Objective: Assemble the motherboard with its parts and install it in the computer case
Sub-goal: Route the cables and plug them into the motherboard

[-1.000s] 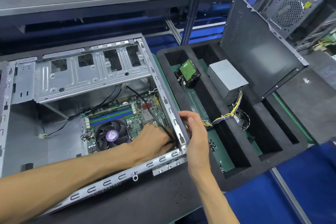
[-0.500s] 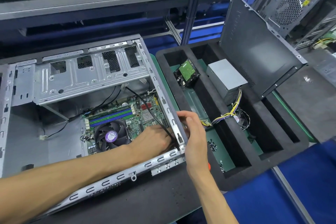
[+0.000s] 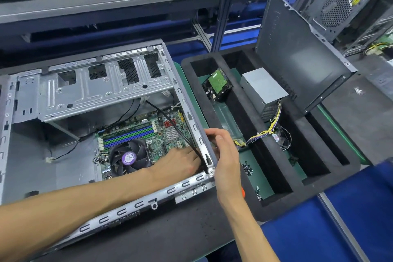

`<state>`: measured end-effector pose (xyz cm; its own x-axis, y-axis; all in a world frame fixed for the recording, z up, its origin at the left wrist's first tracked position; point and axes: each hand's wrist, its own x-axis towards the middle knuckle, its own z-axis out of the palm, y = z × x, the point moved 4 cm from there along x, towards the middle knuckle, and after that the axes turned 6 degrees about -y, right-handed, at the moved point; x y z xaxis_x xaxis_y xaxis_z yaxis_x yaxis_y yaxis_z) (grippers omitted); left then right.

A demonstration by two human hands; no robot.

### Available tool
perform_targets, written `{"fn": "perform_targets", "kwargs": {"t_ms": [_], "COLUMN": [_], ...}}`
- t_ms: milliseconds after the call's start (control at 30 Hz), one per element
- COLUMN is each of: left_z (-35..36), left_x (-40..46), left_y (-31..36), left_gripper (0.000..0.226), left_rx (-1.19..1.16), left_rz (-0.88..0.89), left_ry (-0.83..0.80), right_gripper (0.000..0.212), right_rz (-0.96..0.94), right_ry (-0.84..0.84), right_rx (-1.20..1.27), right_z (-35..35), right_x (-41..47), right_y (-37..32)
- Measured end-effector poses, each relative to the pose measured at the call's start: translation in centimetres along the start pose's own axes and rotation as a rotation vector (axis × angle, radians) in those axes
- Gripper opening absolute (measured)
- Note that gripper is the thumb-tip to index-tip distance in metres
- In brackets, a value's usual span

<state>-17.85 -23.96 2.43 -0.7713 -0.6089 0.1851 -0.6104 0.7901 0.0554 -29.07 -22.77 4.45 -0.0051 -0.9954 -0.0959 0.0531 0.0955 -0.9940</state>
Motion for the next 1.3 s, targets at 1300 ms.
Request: {"fn": "perform_targets", "kwargs": {"t_ms": [1300], "left_z": [-1.5], "left_x": [-1.8], "left_y": [-3.5], "left_gripper": [0.026], "left_rx": [-0.47], "left_rz": [-0.338], "left_ry": [-0.283], "right_gripper": [0.018], "right_rz": [0.067], "right_ry": [-0.083], "right_rx": [-0.199], "right_z": [-0.2], "right_x": [0.8], "right_y": [-2.4]}}
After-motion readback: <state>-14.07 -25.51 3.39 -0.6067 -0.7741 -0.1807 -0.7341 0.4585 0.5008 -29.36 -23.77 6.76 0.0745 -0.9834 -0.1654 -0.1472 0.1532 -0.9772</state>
